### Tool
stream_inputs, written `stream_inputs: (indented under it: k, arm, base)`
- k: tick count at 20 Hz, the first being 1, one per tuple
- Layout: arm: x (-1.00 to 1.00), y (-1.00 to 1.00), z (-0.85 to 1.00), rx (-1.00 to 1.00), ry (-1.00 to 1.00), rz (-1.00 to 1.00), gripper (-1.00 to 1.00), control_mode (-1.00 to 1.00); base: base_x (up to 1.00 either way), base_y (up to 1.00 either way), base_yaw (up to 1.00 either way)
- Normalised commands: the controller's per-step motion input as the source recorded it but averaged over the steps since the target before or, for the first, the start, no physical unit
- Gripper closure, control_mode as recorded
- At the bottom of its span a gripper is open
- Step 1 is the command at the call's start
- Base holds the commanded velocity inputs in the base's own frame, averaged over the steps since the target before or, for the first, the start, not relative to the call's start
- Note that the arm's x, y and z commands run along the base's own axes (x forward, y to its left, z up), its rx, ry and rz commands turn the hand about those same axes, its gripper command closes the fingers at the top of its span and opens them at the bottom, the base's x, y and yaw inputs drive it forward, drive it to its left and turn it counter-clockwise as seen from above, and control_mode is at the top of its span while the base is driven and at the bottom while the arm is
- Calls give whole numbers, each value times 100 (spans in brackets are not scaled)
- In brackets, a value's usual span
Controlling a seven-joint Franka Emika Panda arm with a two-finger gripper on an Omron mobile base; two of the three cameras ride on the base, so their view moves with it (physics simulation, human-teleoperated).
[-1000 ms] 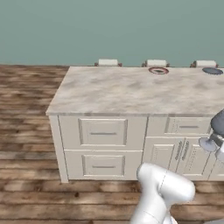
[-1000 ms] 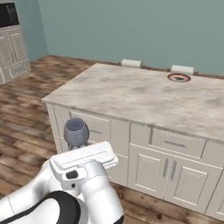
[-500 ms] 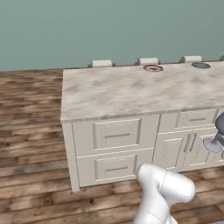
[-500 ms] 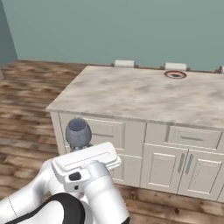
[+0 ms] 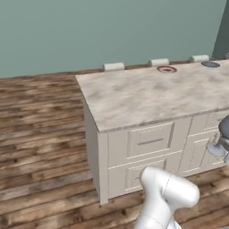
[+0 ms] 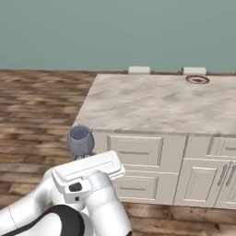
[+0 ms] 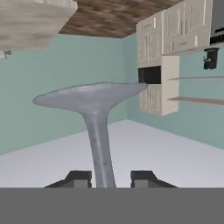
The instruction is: Retrieve the wine glasses from the counter and place one next to each plate.
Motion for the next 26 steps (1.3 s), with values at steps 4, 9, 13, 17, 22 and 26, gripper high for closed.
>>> stream_inputs:
  k: [4,9,13,17,22,26]
  arm:
    - [0,0,0,0,0,0,100,100]
    - [0,0,0,0,0,0,100,100]
    - [0,0,0,0,0,0,100,100]
    - [0,0,0,0,0,0,100,100]
    - [0,0,0,0,0,0,100,100]
    - [0,0,0,0,0,0,100,100]
  base:
    - [56,100,-21]
    - [51,100,-15]
    - [56,100,-19]
    - [66,100,-22]
    - [88,100,-31]
    - [89,100,-38]
